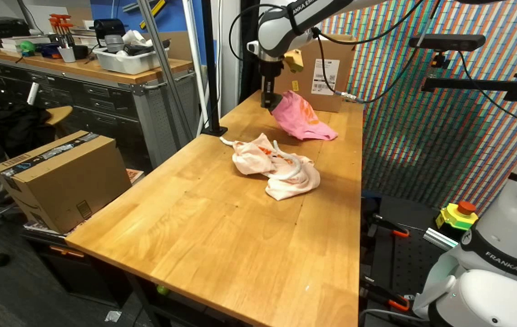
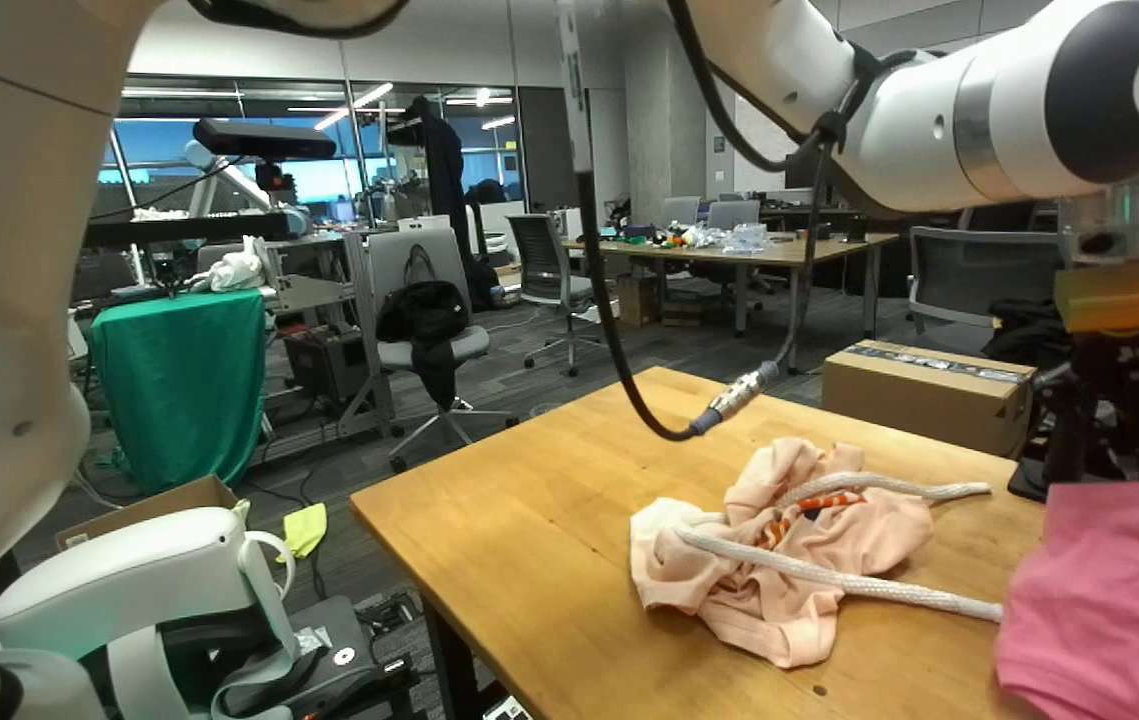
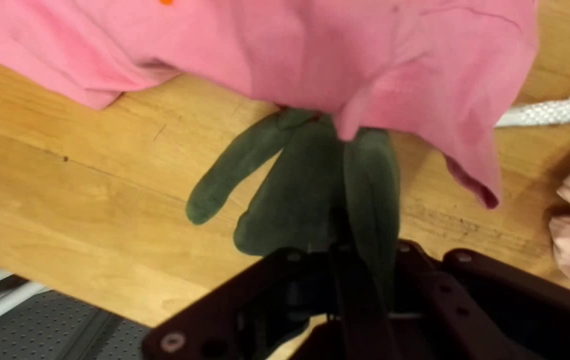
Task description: Move the pink t-shirt to the right, move the radish and white rope to the left
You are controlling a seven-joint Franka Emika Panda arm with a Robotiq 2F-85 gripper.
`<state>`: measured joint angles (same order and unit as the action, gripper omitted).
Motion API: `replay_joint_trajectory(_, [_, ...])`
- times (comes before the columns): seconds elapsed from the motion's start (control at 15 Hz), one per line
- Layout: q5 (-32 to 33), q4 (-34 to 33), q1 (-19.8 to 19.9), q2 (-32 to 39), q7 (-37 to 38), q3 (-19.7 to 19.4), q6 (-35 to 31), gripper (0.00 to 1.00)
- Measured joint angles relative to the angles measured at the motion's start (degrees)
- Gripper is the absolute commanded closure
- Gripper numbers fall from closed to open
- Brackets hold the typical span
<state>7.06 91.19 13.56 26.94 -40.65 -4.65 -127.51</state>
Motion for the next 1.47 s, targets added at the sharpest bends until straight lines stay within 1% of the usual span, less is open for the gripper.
replay_joint_trajectory(0.2, [0.8, 0.7, -1.3, -4.0, 5.3, 0.0, -0.1, 0.98])
replay_joint_trajectory(0.33, [2.7, 1.5, -1.9, -6.5, 9.1, -0.4, -0.3, 0.98])
replay_joint_trajectory(0.47, [6.2, 2.8, -2.3, -8.8, 13.5, -1.4, -1.0, 0.98])
replay_joint_trajectory(0.67, [13.2, 5.5, -2.7, -11.3, 20.8, -3.8, -2.5, 0.98])
replay_joint_trajectory(0.93, [23.8, 8.4, -2.8, -12.5, 31.7, -7.7, -2.9, 0.98])
replay_joint_trajectory(1.07, [27.6, 9.4, -2.7, -12.5, 36.3, -9.6, -2.8, 0.98])
replay_joint_trajectory(1.27, [30.4, 10.4, -2.3, -12.5, 40.9, -11.3, -2.4, 0.98])
replay_joint_trajectory(1.47, [32.2, 10.6, -2.3, -12.0, 44.4, -12.0, -1.6, 0.98])
